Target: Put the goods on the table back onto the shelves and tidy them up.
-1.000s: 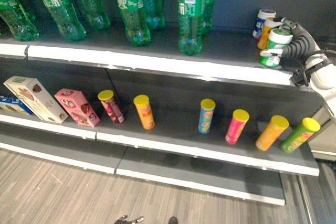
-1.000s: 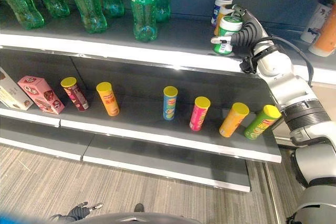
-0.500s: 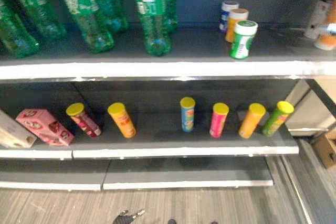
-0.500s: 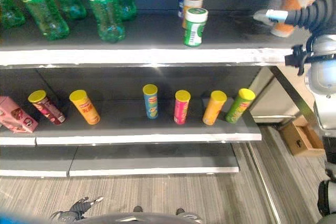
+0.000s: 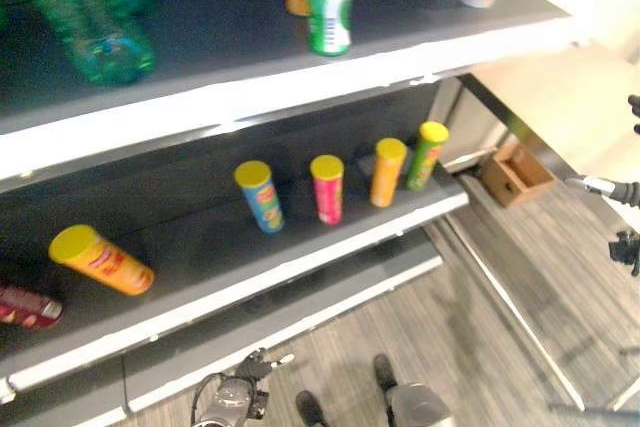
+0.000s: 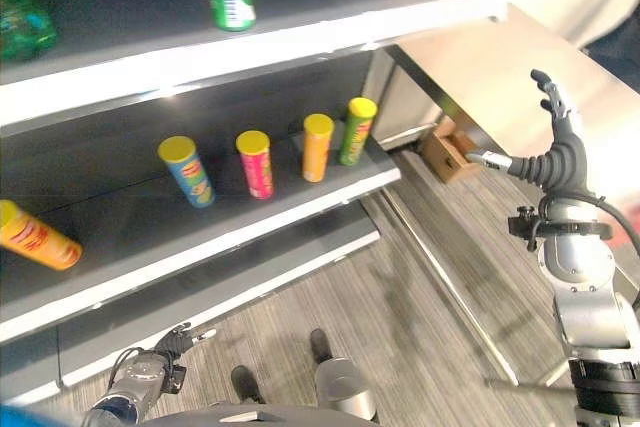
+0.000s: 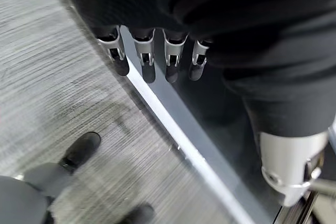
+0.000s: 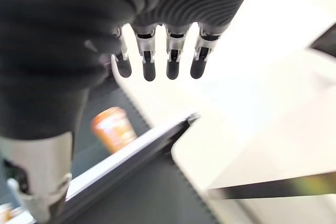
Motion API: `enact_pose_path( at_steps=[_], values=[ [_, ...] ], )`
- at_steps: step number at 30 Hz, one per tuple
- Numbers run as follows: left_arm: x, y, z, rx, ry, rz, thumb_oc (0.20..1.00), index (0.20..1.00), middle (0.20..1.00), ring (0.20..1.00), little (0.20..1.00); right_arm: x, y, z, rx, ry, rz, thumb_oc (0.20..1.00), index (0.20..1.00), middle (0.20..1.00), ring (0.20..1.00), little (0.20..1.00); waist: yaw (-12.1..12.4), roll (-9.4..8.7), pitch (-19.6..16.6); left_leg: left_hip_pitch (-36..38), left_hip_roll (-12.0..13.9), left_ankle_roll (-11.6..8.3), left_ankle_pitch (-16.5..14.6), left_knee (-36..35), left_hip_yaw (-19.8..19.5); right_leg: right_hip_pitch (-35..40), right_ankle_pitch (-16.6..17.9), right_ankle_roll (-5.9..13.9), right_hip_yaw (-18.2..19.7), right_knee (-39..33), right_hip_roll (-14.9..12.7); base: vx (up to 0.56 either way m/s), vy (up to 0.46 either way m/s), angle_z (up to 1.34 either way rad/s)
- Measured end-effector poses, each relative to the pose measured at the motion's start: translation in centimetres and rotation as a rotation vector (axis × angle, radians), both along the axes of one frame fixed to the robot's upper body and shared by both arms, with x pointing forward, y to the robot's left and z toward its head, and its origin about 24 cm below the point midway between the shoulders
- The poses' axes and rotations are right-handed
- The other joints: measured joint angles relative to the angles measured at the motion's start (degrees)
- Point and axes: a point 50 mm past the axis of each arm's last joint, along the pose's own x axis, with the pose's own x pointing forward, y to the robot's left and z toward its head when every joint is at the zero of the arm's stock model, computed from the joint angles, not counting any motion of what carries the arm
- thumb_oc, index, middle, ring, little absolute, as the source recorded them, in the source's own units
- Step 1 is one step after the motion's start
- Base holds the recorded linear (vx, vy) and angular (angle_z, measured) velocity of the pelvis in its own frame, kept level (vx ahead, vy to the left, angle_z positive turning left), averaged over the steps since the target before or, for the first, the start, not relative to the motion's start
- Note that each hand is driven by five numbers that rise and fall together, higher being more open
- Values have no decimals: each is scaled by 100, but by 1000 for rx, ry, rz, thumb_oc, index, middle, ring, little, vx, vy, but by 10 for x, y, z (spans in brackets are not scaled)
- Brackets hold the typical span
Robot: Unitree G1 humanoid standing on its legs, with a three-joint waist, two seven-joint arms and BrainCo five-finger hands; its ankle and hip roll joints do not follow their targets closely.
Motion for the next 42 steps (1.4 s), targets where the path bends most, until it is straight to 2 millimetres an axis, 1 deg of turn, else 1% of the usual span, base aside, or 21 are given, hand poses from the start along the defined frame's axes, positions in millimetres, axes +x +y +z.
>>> enact_pose_path(
  at_steps=[3, 5, 6, 7, 8, 11, 16, 22, 26, 27, 28, 29, 30, 32, 33, 34, 35, 36, 38, 39, 42],
  values=[
    [-2, 3, 0, 12, 8, -8, 1000, 1000, 1000, 1000, 1000, -1, 1, 0, -5, 5, 9, 1000, 1000, 1000, 1000, 1000, 181, 98, -14, 14, 329, -40, 74, 5, 402, 126, -70, 152, -293, 513, -516, -60, -119, -85],
    [-6, 11, 1, 30, 18, -7, 1000, 1000, 1000, 1000, 1000, -2, 7, 5, -12, -20, 36, 1000, 1000, 1000, 1000, 1000, 393, -57, -135, 19, 360, -172, 148, 35, 495, 417, 338, 85, -451, 159, -838, -8, -202, -81],
    [-8, 17, 2, 44, 23, -2, 1000, 1000, 1000, 1000, 1000, -1, 7, 3, 7, -24, 35, 1000, 1000, 1000, 1000, 1000, 388, -225, -218, 79, 460, -453, 237, 37, 532, 586, 385, 243, -653, -104, -873, -117, -372, -105],
    [-10, 16, 1, 40, 24, 1, 1000, 1000, 1000, 1000, 1000, 3, 10, 3, 25, -32, 46, 1000, 1000, 1000, 1000, 1000, 571, -187, -245, 119, 567, -539, 224, 52, 369, 486, 288, 117, -960, -235, -560, -94, -280, -111],
    [-9, 14, 1, 34, 22, -1, 1000, 1000, 1000, 1000, 1000, 5, 7, 5, 28, -36, 35, 1000, 1000, 1000, 1000, 1000, 548, -153, -256, 98, 625, -607, 180, 114, 113, 503, 192, -3, -970, -311, -473, -110, -376, -113],
    [-9, 2, -1, -1, 13, 3, 1000, 1000, 1000, 1000, 1000, 0, -8, 3, 32, -13, -40, 1000, 1000, 1000, 1000, 1000, 320, 102, -441, 133, 873, -753, 294, 81, 213, 504, 125, -85, -963, -499, -184, -47, -301, -37],
    [-12, -6, -5, -26, 21, 18, 1000, 1000, 1000, 1000, 1000, -5, -17, 11, 1, -34, -76, 1000, 1000, 1000, 1000, 1000, 328, 216, -855, 234, 1021, -815, 303, 92, 417, 617, 235, -160, -807, -837, -12, -34, -297, -20],
    [-23, -4, -9, -26, 53, 34, 1000, 1000, 1000, 1000, 1000, -14, -23, 19, -18, -75, -98, 1000, 1000, 1000, 1000, 1000, 351, 213, -871, 113, 1322, -932, 379, 195, 249, 650, 170, -223, -955, -845, 263, -61, -352, 11],
    [-33, -8, -13, -39, 77, 47, 1000, 1000, 1000, 1000, 1000, -21, -23, 24, -17, -120, -107, 1000, 1000, 1000, 1000, 1000, 360, 387, -768, 162, 1608, -977, 463, 288, 132, 688, 116, -410, -969, -763, 558, -45, -310, -18],
    [-31, -7, -12, -45, 62, 75, 1000, 1000, 1000, 1000, 1000, -19, -21, 22, -13, -114, -98, 1000, 1000, 1000, 1000, 1000, 590, 305, -628, 105, 1730, -886, 535, 819, -525, 425, -116, -674, -672, -293, 596, 55, -282, -99],
    [-28, -4, -10, -46, 50, 90, 1000, 1000, 1000, 1000, 1000, -17, -19, 20, -6, -110, -88, 1000, 1000, 1000, 1000, 1000, 812, 103, -508, -137, 1527, -592, 471, 1513, -1588, 324, -134, -817, -271, -122, 534, 94, -251, -156],
    [-28, -3, -10, -54, 47, 105, 1000, 1000, 1000, 1000, 1000, -12, -16, 19, 6, -112, -72, 1000, 1000, 1000, 1000, 1000, 960, -255, -427, -415, 852, -852, -114, 1812, -2876, 233, -78, -888, 105, -187, 224, 31, -64, -118],
    [-22, -14, -8, -79, 5, 103, 1000, 1000, 1000, 1000, 1000, -17, -23, 29, 7, -162, -114, 1000, 1000, 1000, 1000, 1000, 969, -218, -356, -726, 223, -1025, -274, 1512, -2982, 400, 49, -773, -85, -588, 44, 92, -88, -82],
    [-24, -31, -9, -126, -34, 86, 1000, 1000, 1000, 1000, 1000, -23, -33, 30, -6, -171, -170, 1000, 1000, 1000, 1000, 1000, 1010, 281, -338, -1025, -295, -822, -424, 1319, -3039, 473, 97, -662, -270, -649, 234, 96, -22, -35],
    [-37, -28, -14, -122, 0, 101, 1000, 1000, 1000, 1000, 1000, -27, -37, 15, 13, -132, -197, 1000, 1000, 1000, 1000, 1000, 1161, 485, -375, -1126, -267, -476, -451, 1393, -3141, 395, 69, -572, -182, -525, 451, 99, 38, -45],
    [-58, -13, -18, -83, 72, 128, 1000, 1000, 1000, 1000, 1000, -30, -47, -9, 99, -81, -268, 1000, 1000, 1000, 1000, 1000, 1084, 442, -308, -1298, -43, -499, -442, 1366, -2852, -299, -844, -549, -458, 1534, 657, 216, 92, -14],
    [-67, 0, -17, -49, 91, 133, 1000, 1000, 1000, 1000, 1000, -32, -51, -18, 139, -70, -306, 1000, 1000, 1000, 1000, 1000, 961, 219, -295, -1299, -144, -566, -413, 1356, -2783, -279, -1340, -590, -597, 1893, 621, 257, 117, 19],
    [-74, 4, -18, -42, 115, 146, 1000, 1000, 1000, 1000, 1000, -33, -53, -18, 149, -77, -325, 1000, 1000, 1000, 1000, 1000, 986, 36, -273, -1244, -256, -630, -263, 1311, -2489, -46, -1589, -962, -580, 1420, 553, 273, 118, 16],
    [-83, -8, -24, -72, 165, 161, 1000, 1000, 1000, 1000, 1000, -30, -53, -14, 187, -129, -335, 1000, 1000, 1000, 1000, 1000, 1028, 213, -222, -943, -278, -553, -207, 897, -2161, 434, -1362, -758, -447, 679, 619, 135, 67, -18],
    [-82, -12, -25, -81, 165, 158, 1000, 1000, 1000, 1000, 1000, -29, -52, -11, 186, -143, -331, 1000, 1000, 1000, 1000, 1000, 1027, 313, -217, -673, -331, -413, 65, 560, -2240, 637, -1200, -750, -443, 466, 635, 140, 92, -6],
    [-57, -12, -18, -78, 84, 138, 1000, 1000, 1000, 1000, 1000, -29, -47, -6, 175, -167, -314, 1000, 1000, 1000, 1000, 1000, 973, 321, -257, -333, -536, -277, 119, 168, -2193, 911, -1032, -652, -391, 106, 518, 229, 188, -9]
  ],
)
